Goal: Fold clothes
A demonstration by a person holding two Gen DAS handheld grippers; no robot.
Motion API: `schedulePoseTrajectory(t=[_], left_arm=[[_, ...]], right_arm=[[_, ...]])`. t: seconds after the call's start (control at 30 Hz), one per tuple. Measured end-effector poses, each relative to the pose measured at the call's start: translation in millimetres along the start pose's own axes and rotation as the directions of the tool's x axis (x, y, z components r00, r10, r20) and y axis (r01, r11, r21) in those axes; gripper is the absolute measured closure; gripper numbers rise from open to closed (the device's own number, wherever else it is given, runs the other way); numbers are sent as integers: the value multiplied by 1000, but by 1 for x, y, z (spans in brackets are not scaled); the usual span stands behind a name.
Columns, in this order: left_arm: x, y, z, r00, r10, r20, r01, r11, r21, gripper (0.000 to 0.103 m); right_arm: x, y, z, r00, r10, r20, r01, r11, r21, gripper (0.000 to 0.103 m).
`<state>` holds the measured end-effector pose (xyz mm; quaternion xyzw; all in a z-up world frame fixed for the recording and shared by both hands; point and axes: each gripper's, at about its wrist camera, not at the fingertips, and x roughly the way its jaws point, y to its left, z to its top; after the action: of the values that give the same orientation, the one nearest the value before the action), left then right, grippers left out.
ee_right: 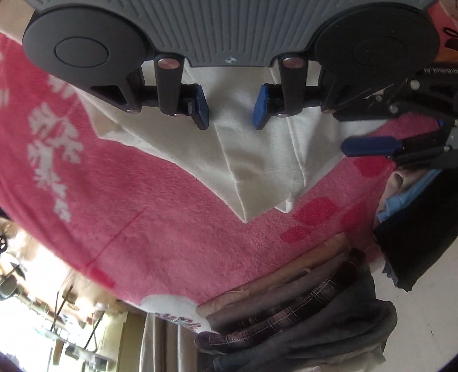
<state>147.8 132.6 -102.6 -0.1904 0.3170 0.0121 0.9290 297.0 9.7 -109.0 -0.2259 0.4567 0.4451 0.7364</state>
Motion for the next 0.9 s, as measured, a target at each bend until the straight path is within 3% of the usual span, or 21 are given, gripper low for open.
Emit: schedulePoseTrajectory(t=[0.03,0.1,0.2,0.4,0.47,0.77,0.9], left_arm=[[-1,-1,-1,1000,6,0,-6,1000,11,60],[-1,-2,-4,1000,22,-1,-22,999,32,60],[-2,0,-6,999,39,-17,-39,998,41,60],[-8,14,-4,999,-12,-39,11,1000,-21,61],[-10,19,-4,999,-22,-43,20,998,-51,63],[-23,26,-9,998,-31,-48,29,998,-57,98],[-33,29,-8,999,-33,-37,30,997,-75,102]], right_arm=[[3,-1,1,1000,8,-5,-8,1000,3,85],[2,2,3,1000,0,2,0,1000,-25,99],[-13,8,8,998,2,69,1,999,-41,100],[-43,13,26,969,17,246,-9,999,-34,100],[-37,13,32,968,6,251,2,1000,-29,100],[-19,21,38,961,-22,276,34,999,-41,100],[-9,22,37,961,-35,275,45,999,-28,100]])
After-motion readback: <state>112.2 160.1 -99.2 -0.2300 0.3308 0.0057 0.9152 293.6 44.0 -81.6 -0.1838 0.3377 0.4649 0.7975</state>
